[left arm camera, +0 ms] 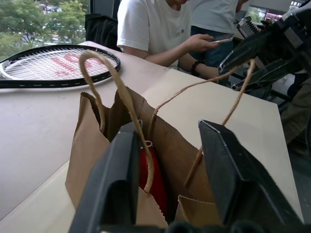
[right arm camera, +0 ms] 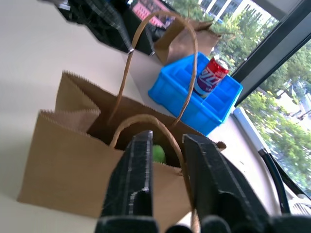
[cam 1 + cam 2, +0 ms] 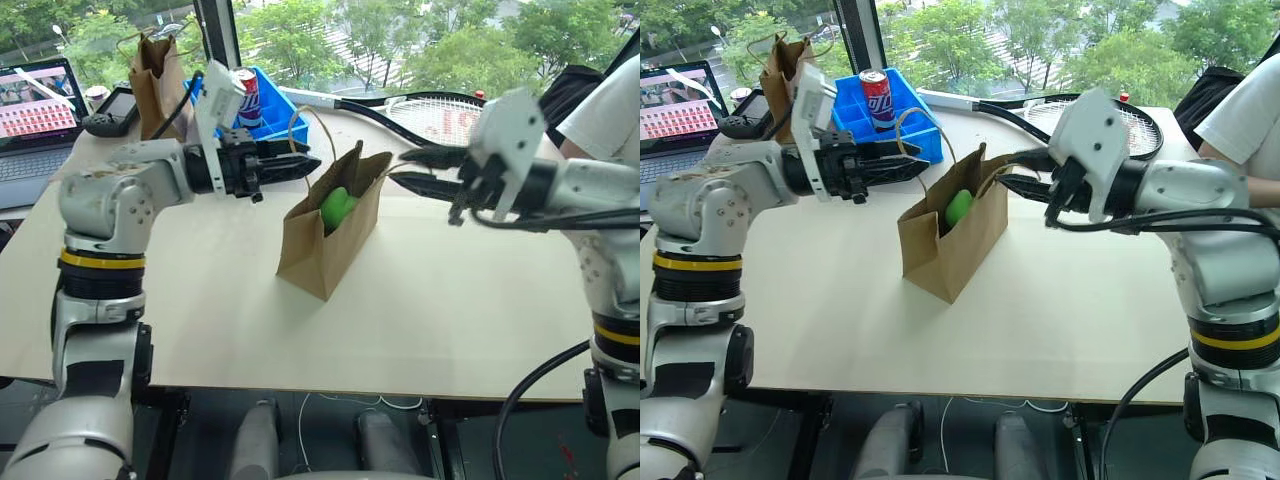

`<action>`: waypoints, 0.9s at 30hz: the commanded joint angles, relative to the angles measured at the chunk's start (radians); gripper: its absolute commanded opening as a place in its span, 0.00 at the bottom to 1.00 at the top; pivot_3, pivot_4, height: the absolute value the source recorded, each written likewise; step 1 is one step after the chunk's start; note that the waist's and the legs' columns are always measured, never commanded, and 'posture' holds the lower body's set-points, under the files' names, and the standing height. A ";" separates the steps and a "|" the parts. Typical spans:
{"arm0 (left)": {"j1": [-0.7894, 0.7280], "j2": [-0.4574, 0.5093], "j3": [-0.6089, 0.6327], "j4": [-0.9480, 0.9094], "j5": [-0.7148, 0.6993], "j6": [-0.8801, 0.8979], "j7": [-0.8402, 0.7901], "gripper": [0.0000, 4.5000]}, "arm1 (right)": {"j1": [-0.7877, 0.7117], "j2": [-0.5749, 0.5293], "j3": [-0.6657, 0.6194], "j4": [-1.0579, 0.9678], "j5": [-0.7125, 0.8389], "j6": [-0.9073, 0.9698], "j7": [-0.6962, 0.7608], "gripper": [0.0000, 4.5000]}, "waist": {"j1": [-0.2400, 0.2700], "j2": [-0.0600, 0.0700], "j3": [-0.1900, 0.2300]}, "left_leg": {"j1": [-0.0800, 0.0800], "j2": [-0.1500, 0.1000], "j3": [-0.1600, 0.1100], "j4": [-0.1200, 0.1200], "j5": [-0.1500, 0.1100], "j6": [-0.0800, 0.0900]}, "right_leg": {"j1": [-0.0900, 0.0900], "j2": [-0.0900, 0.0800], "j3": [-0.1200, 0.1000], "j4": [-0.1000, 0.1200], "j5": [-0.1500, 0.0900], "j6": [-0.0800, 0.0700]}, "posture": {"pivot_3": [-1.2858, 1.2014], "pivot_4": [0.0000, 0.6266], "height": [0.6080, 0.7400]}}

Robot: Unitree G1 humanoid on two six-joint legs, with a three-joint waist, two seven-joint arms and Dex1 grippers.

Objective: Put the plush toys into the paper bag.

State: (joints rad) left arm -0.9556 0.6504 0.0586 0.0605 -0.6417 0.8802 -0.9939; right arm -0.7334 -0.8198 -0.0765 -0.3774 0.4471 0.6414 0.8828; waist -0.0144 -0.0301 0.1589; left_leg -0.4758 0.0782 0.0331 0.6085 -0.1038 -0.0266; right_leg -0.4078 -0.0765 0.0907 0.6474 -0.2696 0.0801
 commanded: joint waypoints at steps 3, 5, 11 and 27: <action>0.048 0.149 0.085 -0.004 -0.017 -0.044 -0.114 0.99 | 0.005 -0.098 -0.185 -0.029 0.150 0.119 0.026 0.80 | 0.001 0.000 0.000 | 0.000 0.000 0.000 0.000 0.000 0.000 | 0.000 0.000 0.000 0.000 0.000 0.000 | 0.52 0.24 0.97; 0.082 0.176 0.101 0.001 -0.023 -0.071 -0.152 1.00 | 0.018 -0.134 -0.230 -0.023 0.192 0.155 0.039 0.95 | 0.001 0.000 0.000 | 0.000 0.000 0.000 -0.001 0.000 0.000 | 0.000 0.000 0.000 0.000 0.000 -0.001 | 0.52 0.24 0.97; 0.312 0.198 0.092 -0.112 -0.003 -0.225 -0.269 1.00 | 0.127 -0.144 -0.208 -0.062 0.259 0.253 0.004 0.99 | 0.002 0.000 0.000 | 0.001 0.000 0.000 0.000 0.000 0.000 | 0.001 -0.001 -0.001 -0.001 0.000 -0.002 | 0.52 0.24 0.97; 0.413 -0.047 -0.012 -0.252 0.083 -0.269 0.026 1.00 | 0.183 0.179 0.160 0.021 -0.018 0.069 -0.218 0.00 | 0.002 0.000 0.000 | 0.000 0.001 0.000 0.003 0.000 0.000 | 0.001 0.000 0.000 0.000 0.000 -0.002 | 0.52 0.24 0.97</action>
State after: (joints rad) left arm -0.5182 0.6125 0.0459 -0.1466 -0.5652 0.6276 -0.9995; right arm -0.5353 -0.6492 0.0835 -0.3537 0.4550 0.7556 0.6800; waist -0.0125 -0.0301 0.1589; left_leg -0.4756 0.0795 0.0333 0.6110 -0.1037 -0.0263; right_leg -0.4069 -0.0760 0.0905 0.6476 -0.2698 0.0784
